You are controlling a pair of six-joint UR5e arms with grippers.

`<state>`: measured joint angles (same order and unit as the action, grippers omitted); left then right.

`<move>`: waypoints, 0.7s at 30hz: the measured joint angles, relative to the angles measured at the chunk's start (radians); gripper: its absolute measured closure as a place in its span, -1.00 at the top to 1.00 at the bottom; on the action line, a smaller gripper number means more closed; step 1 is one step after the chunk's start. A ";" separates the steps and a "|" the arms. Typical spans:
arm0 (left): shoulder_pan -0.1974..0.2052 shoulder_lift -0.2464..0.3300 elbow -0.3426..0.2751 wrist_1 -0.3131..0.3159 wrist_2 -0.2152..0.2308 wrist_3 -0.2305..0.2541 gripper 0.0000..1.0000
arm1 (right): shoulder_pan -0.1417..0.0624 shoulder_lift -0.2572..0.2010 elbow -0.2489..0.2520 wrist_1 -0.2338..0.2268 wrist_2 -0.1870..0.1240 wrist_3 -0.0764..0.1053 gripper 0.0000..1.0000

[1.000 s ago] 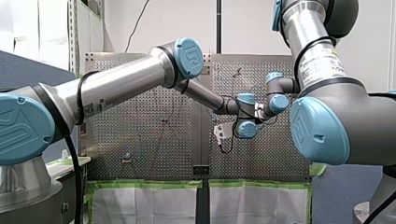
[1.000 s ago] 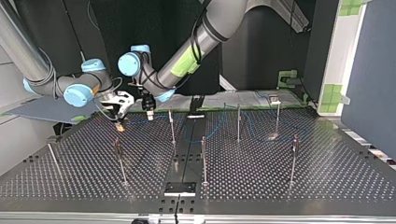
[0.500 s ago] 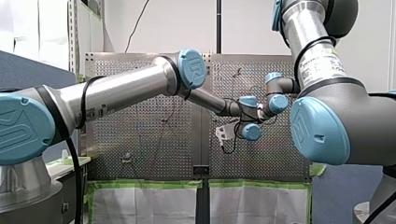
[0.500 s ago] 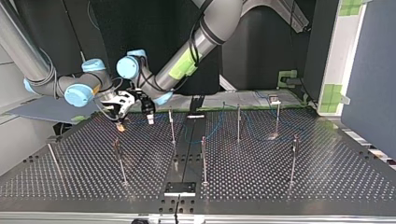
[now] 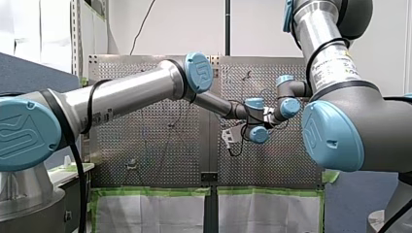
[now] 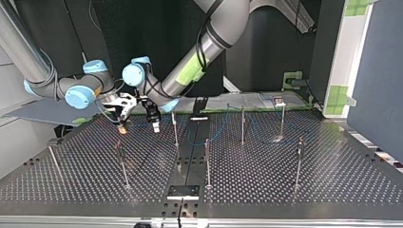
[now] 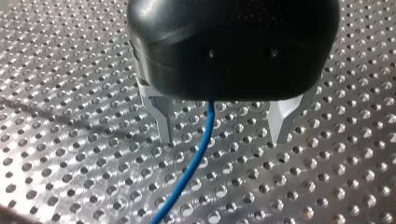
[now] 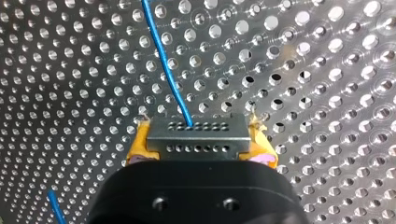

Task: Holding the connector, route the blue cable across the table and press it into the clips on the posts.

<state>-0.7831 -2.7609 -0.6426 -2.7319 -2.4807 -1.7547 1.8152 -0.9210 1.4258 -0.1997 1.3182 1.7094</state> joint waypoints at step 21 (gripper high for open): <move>-0.002 0.001 -0.004 -0.003 0.015 -0.017 -0.08 | 0.002 -0.001 0.000 0.011 -0.002 0.000 -1.00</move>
<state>-0.7852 -2.7599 -0.6468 -2.7347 -2.4652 -1.7716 1.8167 -0.9224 1.4258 -0.1884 1.3160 1.7095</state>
